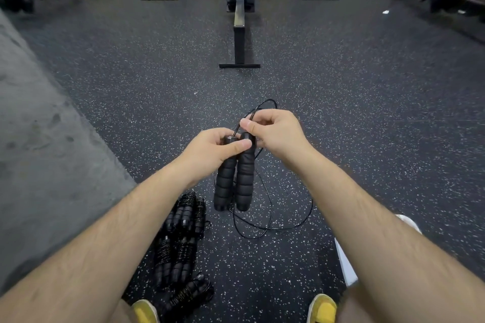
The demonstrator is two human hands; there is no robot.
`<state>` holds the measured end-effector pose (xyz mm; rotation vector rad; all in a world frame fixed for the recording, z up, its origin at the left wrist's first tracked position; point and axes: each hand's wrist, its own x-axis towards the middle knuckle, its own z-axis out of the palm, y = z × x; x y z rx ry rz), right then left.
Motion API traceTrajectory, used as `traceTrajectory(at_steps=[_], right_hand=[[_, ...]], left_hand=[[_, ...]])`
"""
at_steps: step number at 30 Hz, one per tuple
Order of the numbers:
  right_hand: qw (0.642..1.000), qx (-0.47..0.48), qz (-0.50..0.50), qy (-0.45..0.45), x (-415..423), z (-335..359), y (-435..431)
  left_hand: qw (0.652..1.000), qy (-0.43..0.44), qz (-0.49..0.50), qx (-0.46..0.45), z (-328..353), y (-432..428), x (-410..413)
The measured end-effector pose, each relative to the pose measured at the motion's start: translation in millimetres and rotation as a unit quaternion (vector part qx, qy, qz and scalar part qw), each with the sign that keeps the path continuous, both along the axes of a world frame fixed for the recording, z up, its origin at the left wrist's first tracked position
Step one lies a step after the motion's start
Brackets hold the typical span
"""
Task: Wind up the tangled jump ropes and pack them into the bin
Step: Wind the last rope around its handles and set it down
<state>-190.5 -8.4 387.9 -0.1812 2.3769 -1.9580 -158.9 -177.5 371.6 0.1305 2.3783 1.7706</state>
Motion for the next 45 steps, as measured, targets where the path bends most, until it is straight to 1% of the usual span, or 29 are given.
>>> traceTrajectory(at_steps=[2, 5, 7, 9, 11, 13, 14, 16, 18, 19, 20, 21, 22, 23, 24, 26, 27, 28, 29, 30, 33, 38, 41, 45], right_hand=[[1.000, 0.024, -0.003, 0.001, 0, -2, 0], [0.996, 0.084, -0.006, -0.004, 3, 2, -2], [0.993, 0.102, 0.022, -0.046, 10, 8, -7], [0.983, 0.148, 0.079, -0.071, 24, 13, -10], [0.958, 0.258, 0.118, -0.043, 42, 11, -17], [0.917, 0.385, 0.104, 0.000, 59, 1, -28], [0.901, 0.425, 0.085, 0.018, 63, -4, -34], [0.886, 0.459, 0.039, 0.052, 60, -11, -39], [0.878, 0.472, 0.020, 0.081, 52, -8, -34], [0.872, 0.480, 0.021, 0.094, 47, -6, -28], [0.865, 0.491, 0.024, 0.107, 43, -3, -22], [0.856, 0.503, 0.029, 0.116, 38, -1, -15], [0.847, 0.515, 0.037, 0.125, 35, 1, -9], [0.839, 0.526, 0.047, 0.132, 32, 2, -4], [0.835, 0.529, 0.058, 0.139, 30, 3, 0], [0.835, 0.521, 0.091, 0.152, 28, 3, 5], [0.836, 0.514, 0.109, 0.157, 28, 4, 6], [0.837, 0.507, 0.126, 0.162, 28, 4, 6], [0.838, 0.500, 0.139, 0.167, 28, 5, 6], [0.840, 0.493, 0.147, 0.173, 28, 6, 5], [0.848, 0.479, 0.142, 0.177, 30, 8, 5], [0.860, 0.475, 0.061, 0.173, 25, 4, 8], [0.869, 0.460, 0.064, 0.170, 24, -3, 4], [0.868, 0.455, 0.064, 0.187, 24, -8, 1]], left_hand=[[1.000, -0.006, 0.011, 0.000, 1, 0, 0], [0.999, -0.008, 0.042, 0.020, 6, -2, -5], [0.996, -0.014, 0.081, 0.043, 7, -5, -8], [0.987, -0.025, 0.134, 0.080, 7, -5, -10], [0.974, -0.041, 0.184, 0.125, 7, -4, -11], [0.961, -0.059, 0.219, 0.159, 7, -1, -13], [0.957, -0.066, 0.226, 0.169, 5, 1, -13], [0.956, -0.064, 0.232, 0.166, 5, 1, -13], [0.965, -0.058, 0.225, 0.123, 9, 0, -10], [0.973, -0.049, 0.212, 0.078, 11, -2, -7], [0.979, -0.033, 0.199, 0.000, 14, -6, -3], [0.975, -0.002, 0.194, -0.107, 15, -10, 1], [0.954, 0.049, 0.201, -0.218, 17, -14, 5], [0.924, 0.109, 0.204, -0.305, 19, -18, 9], [0.902, 0.169, 0.180, -0.353, 19, -22, 12], [0.879, 0.261, 0.054, -0.396, 18, -28, 13], [0.857, 0.285, -0.012, -0.429, 17, -30, 13], [0.830, 0.302, -0.055, -0.466, 12, -31, 11], [0.807, 0.315, -0.075, -0.494, 9, -31, 10], [0.794, 0.325, -0.075, -0.507, 7, -30, 8], [0.776, 0.370, -0.041, -0.509, 7, -25, 3], [0.793, 0.347, -0.010, -0.501, 4, -24, -2], [0.785, 0.355, -0.011, -0.508, 3, -19, 0], [0.777, 0.351, 0.004, -0.522, 1, -18, 0]])
